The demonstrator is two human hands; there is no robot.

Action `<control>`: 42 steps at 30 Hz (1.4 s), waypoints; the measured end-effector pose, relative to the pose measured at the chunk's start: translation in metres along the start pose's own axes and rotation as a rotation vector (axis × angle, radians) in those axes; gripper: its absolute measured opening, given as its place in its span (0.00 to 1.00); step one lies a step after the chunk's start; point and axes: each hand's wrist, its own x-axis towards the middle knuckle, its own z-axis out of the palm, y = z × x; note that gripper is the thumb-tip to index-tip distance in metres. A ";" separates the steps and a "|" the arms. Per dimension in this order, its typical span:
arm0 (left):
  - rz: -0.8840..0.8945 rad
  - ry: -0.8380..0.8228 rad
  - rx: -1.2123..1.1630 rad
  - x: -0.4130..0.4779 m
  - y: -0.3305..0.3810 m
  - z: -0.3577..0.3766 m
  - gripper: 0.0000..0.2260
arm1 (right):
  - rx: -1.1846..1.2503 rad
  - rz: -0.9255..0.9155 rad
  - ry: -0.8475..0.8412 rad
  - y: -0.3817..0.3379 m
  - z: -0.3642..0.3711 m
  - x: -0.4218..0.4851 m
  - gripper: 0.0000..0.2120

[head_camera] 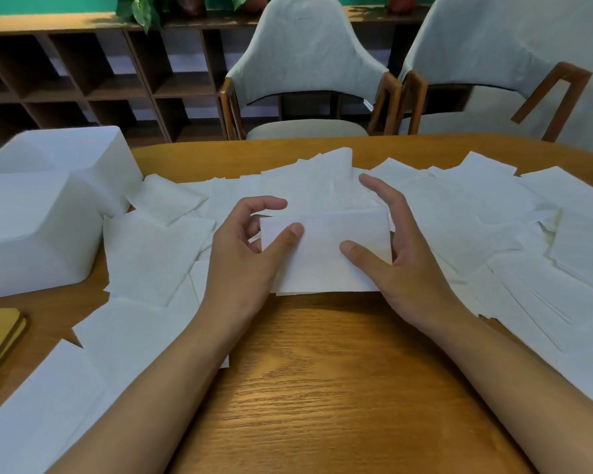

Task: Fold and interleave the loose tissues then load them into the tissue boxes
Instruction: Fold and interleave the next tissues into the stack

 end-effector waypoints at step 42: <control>0.599 -0.398 0.425 -0.009 -0.007 0.007 0.04 | -0.091 0.085 0.160 0.012 -0.027 0.015 0.12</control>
